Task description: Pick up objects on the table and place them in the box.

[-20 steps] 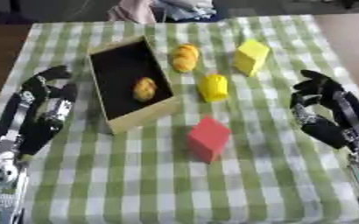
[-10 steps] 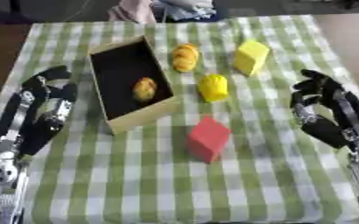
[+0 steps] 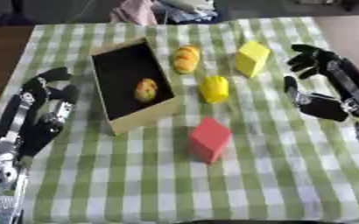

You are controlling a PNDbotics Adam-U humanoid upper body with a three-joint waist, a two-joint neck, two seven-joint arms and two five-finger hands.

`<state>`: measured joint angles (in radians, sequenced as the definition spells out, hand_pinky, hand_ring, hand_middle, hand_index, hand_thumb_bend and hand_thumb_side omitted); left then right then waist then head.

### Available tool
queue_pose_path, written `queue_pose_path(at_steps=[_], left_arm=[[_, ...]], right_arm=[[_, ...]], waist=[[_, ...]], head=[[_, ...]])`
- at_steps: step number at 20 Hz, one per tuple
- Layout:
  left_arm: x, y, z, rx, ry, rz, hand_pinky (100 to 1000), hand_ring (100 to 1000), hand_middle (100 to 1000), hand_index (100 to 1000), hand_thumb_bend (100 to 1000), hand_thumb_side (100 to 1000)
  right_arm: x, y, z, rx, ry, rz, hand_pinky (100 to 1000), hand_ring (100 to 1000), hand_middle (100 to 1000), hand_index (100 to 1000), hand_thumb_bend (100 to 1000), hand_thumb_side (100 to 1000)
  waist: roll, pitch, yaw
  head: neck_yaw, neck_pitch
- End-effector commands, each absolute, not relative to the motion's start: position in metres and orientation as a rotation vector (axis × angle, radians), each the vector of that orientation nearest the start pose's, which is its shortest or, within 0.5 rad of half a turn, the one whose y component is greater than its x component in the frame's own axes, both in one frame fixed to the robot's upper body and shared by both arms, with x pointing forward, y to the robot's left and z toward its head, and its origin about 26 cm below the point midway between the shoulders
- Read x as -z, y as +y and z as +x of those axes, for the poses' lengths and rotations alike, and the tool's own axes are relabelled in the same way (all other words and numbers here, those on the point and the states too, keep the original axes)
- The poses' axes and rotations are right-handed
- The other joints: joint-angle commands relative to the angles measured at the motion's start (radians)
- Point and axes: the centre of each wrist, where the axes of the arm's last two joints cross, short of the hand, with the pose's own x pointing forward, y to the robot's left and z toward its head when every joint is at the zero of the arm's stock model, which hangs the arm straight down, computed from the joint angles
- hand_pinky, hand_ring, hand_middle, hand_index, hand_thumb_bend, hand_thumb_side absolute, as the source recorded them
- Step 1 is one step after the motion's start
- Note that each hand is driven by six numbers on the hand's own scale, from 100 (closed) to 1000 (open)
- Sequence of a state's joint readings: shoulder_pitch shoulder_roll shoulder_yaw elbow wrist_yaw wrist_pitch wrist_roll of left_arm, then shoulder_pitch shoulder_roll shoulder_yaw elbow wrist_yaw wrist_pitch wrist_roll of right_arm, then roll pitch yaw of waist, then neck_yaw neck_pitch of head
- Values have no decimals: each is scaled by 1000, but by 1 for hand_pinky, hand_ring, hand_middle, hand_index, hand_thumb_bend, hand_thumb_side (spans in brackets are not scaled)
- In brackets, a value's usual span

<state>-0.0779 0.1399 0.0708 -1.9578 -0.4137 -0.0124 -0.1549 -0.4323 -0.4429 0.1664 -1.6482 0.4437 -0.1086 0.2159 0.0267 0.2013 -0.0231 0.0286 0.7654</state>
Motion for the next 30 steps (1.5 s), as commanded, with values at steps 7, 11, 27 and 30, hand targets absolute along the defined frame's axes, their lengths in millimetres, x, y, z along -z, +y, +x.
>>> queue_pose_path(at_steps=[7,11,27,30], left_arm=[[-123,272,275,546,-1952,459,755,606,761,882,308,791],[-122,272,275,548,-1949,454,755,606,761,882,307,794],[-119,270,274,551,-1945,433,756,606,762,883,309,795],[-119,270,274,552,-1944,432,756,606,762,883,309,796]], right_arm=[[-188,-237,389,-1517,-1774,-505,723,765,762,952,100,203],[-196,-222,408,-1630,-1704,-500,734,771,769,954,100,214],[-164,-189,458,-1785,-1482,-502,766,793,795,959,100,341],[-160,-189,461,-1789,-1467,-510,770,795,796,959,100,369]], waist=[[-5,-40,10],[-5,-43,14],[2,-53,25],[1,-53,27]], head=[[-18,5],[-28,5],[-42,5],[-41,5]])
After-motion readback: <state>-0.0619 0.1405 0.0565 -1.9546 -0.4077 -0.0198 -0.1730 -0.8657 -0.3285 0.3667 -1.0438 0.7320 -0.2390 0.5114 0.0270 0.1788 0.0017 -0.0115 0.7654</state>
